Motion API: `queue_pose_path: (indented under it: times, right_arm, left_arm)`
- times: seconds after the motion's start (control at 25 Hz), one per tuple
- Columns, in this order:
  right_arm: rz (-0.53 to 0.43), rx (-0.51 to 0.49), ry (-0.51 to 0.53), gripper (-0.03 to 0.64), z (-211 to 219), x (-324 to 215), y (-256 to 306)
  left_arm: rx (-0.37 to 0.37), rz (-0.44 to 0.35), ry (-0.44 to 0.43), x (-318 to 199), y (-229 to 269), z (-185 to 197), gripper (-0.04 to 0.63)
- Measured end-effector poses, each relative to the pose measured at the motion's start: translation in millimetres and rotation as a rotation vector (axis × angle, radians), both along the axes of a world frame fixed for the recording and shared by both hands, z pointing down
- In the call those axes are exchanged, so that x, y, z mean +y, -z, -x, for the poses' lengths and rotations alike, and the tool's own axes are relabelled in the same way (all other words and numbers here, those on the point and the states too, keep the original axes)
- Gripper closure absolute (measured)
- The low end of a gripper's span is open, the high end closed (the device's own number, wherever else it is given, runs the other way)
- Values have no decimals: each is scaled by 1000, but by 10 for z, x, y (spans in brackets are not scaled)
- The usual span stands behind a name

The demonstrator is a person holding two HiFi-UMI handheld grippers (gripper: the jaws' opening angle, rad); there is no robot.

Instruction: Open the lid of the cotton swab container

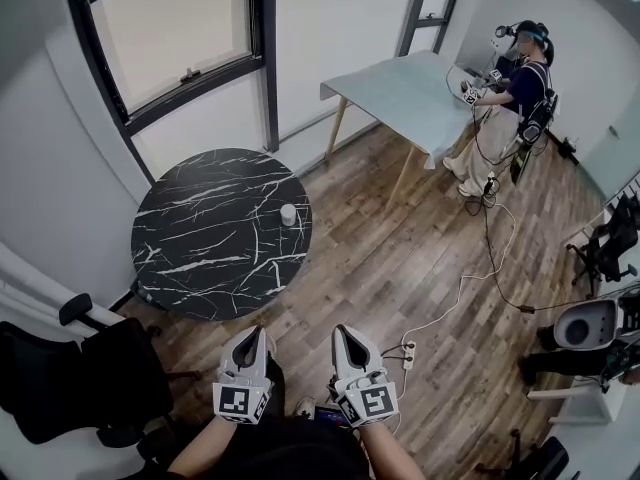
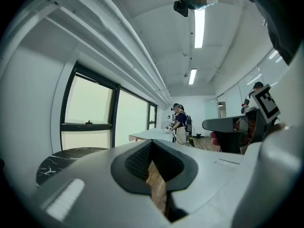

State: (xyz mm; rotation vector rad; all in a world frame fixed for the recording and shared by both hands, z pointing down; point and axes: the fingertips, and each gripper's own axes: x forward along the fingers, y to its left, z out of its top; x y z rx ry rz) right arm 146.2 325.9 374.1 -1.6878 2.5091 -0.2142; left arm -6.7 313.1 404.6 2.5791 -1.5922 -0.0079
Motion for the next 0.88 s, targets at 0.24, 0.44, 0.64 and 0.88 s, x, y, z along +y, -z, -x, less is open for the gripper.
queue_pose_path:
  times: [0.24,0.44,0.64,0.88]
  right_arm:
    - [-23,55,13,618,184,-508,35]
    - [-34,101,6,618,407,-1147,111]
    - [-7,115,3,618,652,-1731,27]
    - [54,125,-36,617,839,-2221,-219]
  left_arm:
    - [16,-1,-29,-646,-120,72,594]
    - [34,10,-68,-1257,-208,179,594]
    - [-5,17,-139,-1763,-389,314,594]
    - [-27,84,-182,-2179,-684,519,594]
